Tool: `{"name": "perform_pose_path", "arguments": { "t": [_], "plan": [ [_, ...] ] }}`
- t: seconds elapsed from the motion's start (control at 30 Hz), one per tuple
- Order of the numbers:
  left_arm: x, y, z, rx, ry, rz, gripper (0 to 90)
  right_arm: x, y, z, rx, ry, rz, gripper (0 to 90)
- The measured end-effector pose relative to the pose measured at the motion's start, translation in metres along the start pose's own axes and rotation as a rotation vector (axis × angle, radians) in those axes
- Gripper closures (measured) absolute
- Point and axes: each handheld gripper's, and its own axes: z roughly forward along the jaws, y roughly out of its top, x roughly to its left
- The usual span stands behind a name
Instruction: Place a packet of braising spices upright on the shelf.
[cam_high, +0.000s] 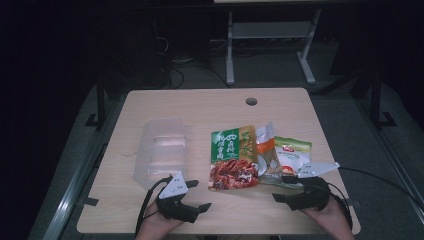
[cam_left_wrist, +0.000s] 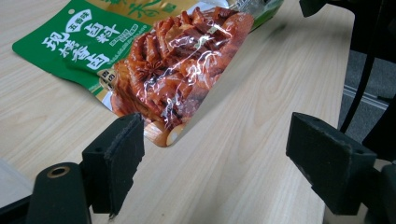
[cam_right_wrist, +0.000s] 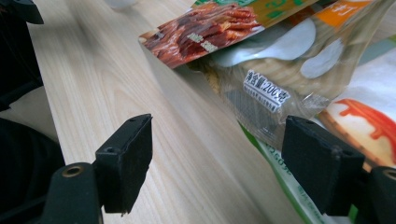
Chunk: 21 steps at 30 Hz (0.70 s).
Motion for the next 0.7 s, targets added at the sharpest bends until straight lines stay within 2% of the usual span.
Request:
{"name": "perform_pose_path", "arguments": {
  "t": [0.13, 0.27, 0.43, 0.57, 0.7],
  "plan": [
    [0.001, 0.001, 0.002, 0.006, -0.007, 0.001, 19.8, -0.001, 0.002, -0.001, -0.002, -0.001, -0.002, 24.1],
    [0.001, 0.001, 0.002, -0.001, -0.009, -0.009, 19.8, 0.0, 0.012, -0.002, -0.013, -0.016, -0.022, 23.0],
    [0.0, 0.002, 0.002, -0.006, -0.015, -0.007, 19.8, 0.001, 0.027, -0.002, -0.009, -0.026, -0.035, 22.5],
    [0.002, 0.004, 0.0, -0.024, -0.018, -0.026, 19.8, 0.003, 0.039, -0.002, -0.011, -0.032, -0.05, 22.5],
    [0.003, 0.005, 0.0, -0.026, -0.011, -0.02, 19.8, 0.002, 0.054, 0.004, -0.005, -0.035, -0.061, 22.5]
  ]
}}
